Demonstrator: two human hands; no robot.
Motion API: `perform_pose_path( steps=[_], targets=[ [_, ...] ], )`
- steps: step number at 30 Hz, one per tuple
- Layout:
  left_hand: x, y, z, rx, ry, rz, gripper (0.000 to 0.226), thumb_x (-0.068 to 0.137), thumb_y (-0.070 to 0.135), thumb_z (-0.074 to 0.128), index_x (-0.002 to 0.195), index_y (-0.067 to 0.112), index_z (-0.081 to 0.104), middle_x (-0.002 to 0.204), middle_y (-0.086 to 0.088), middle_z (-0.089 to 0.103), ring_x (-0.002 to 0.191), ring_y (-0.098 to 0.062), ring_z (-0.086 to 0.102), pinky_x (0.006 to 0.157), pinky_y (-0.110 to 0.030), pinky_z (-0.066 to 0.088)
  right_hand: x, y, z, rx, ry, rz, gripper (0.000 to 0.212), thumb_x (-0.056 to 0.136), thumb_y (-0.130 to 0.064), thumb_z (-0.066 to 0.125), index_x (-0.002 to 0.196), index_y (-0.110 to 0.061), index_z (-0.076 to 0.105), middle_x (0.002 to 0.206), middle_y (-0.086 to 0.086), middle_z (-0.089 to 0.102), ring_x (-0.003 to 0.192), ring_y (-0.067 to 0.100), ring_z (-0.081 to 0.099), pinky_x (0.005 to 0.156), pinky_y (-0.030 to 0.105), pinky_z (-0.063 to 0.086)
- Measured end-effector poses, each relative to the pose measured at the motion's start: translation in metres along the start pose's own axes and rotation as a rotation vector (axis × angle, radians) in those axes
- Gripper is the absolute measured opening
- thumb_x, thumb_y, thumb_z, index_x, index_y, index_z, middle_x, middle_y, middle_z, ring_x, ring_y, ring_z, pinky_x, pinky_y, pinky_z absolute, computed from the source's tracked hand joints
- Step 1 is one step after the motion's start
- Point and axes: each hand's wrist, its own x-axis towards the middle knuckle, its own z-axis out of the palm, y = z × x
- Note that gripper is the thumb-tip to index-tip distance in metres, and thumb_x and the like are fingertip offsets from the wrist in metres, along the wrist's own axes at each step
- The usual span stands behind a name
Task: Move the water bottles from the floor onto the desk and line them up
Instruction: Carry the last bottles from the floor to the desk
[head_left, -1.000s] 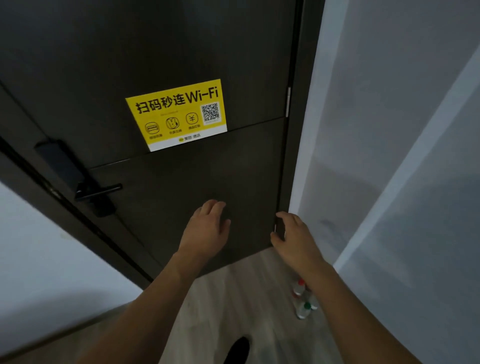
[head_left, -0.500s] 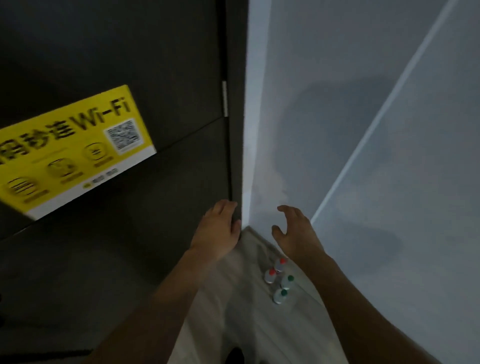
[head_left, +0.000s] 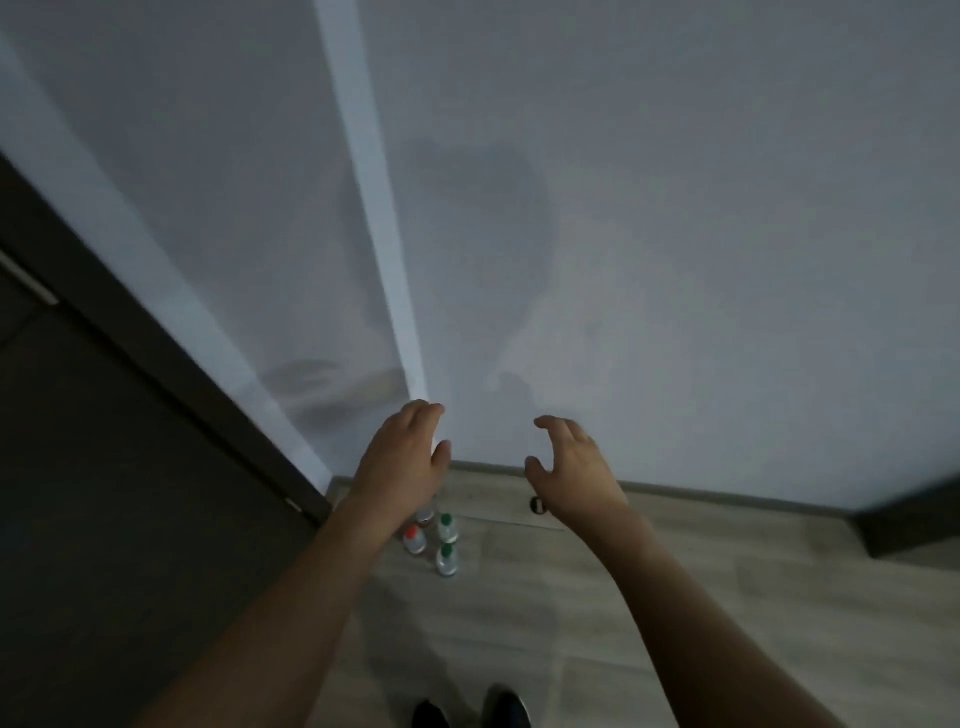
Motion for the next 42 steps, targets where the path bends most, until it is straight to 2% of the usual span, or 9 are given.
perform_pose_path(
  steps=[7, 14, 17, 23, 27, 31, 35, 39, 42],
  targets=[
    [0.0, -0.004, 0.032, 0.011, -0.072, -0.039, 0.046, 0.098, 0.025, 0.054, 0.142, 0.011, 0.046, 0.144, -0.008, 0.047, 0.127, -0.026, 0.048, 0.104, -0.036, 0.042, 0.006, 0.029, 0.017, 0.023, -0.013, -0.018, 0.053, 0.094, -0.026, 0.056, 0.144, -0.015, 0.041, 0.147, 0.006, 0.043, 0.134, 0.026, 0.04, 0.109, 0.035, 0.033],
    [-0.007, -0.102, 0.097, -0.066, -0.1, -0.194, 0.041, 0.094, 0.016, 0.057, 0.132, 0.003, 0.052, 0.132, -0.016, 0.054, 0.121, -0.032, 0.052, 0.101, -0.043, 0.044, 0.048, 0.047, 0.123, 0.005, -0.174, 0.002, 0.052, 0.095, -0.028, 0.056, 0.143, -0.015, 0.043, 0.144, 0.007, 0.046, 0.132, 0.026, 0.043, 0.107, 0.034, 0.034],
    [-0.008, -0.165, 0.171, -0.135, -0.119, -0.296, 0.039, 0.093, 0.017, 0.058, 0.13, 0.005, 0.053, 0.131, -0.016, 0.054, 0.122, -0.032, 0.051, 0.1, -0.044, 0.044, 0.073, 0.08, 0.207, 0.013, -0.245, 0.006, 0.051, 0.095, -0.029, 0.056, 0.143, -0.017, 0.043, 0.146, 0.006, 0.044, 0.133, 0.024, 0.041, 0.108, 0.033, 0.033],
    [-0.012, -0.294, 0.389, -0.316, -0.108, -0.463, 0.042, 0.095, 0.029, 0.06, 0.132, 0.011, 0.052, 0.134, -0.009, 0.055, 0.121, -0.025, 0.053, 0.09, -0.026, 0.033, 0.129, 0.183, 0.433, 0.093, -0.353, 0.102, 0.056, 0.095, -0.035, 0.058, 0.145, -0.017, 0.039, 0.146, 0.006, 0.044, 0.131, 0.023, 0.044, 0.104, 0.03, 0.034],
    [0.005, -0.374, 0.528, -0.453, -0.072, -0.547, 0.042, 0.091, 0.028, 0.067, 0.13, 0.016, 0.055, 0.127, -0.005, 0.059, 0.115, -0.02, 0.055, 0.086, -0.022, 0.034, 0.169, 0.258, 0.568, 0.205, -0.316, 0.176, 0.064, 0.09, -0.04, 0.065, 0.144, -0.021, 0.037, 0.143, 0.005, 0.047, 0.129, 0.022, 0.046, 0.101, 0.031, 0.037],
    [0.021, -0.429, 0.621, -0.612, 0.022, -0.502, 0.048, 0.091, 0.026, 0.07, 0.134, 0.025, 0.052, 0.124, 0.011, 0.057, 0.115, -0.005, 0.052, 0.088, -0.014, 0.038, 0.198, 0.319, 0.653, 0.286, -0.288, 0.168, 0.066, 0.084, -0.05, 0.069, 0.14, -0.027, 0.042, 0.137, -0.004, 0.052, 0.123, 0.013, 0.05, 0.092, 0.025, 0.038],
    [0.027, -0.445, 0.669, -0.648, 0.208, -0.538, 0.029, 0.088, 0.034, 0.073, 0.111, 0.039, 0.055, 0.105, 0.019, 0.062, 0.099, 0.003, 0.057, 0.081, -0.007, 0.038, 0.207, 0.349, 0.703, 0.346, -0.236, 0.1, 0.051, 0.083, -0.049, 0.069, 0.128, -0.03, 0.054, 0.122, -0.01, 0.059, 0.108, 0.006, 0.056, 0.081, 0.018, 0.039],
    [0.031, -0.441, 0.674, -0.672, 0.253, -0.524, 0.026, 0.091, 0.04, 0.068, 0.098, 0.06, 0.053, 0.097, 0.031, 0.062, 0.093, 0.019, 0.056, 0.074, 0.004, 0.036, 0.204, 0.352, 0.716, 0.527, -0.118, 0.081, 0.032, 0.085, -0.043, 0.068, 0.114, -0.032, 0.059, 0.1, -0.017, 0.065, 0.094, -0.007, 0.059, 0.077, 0.013, 0.044],
    [0.026, -0.43, 0.656, -0.67, 0.275, -0.549, 0.016, 0.089, 0.038, 0.071, 0.094, 0.046, 0.058, 0.092, 0.027, 0.063, 0.089, 0.009, 0.059, 0.079, -0.008, 0.044, 0.191, 0.345, 0.699, 0.606, -0.05, 0.104, 0.031, 0.086, -0.036, 0.07, 0.115, -0.03, 0.061, 0.1, -0.016, 0.068, 0.096, -0.004, 0.061, 0.083, 0.019, 0.048]
  ],
)
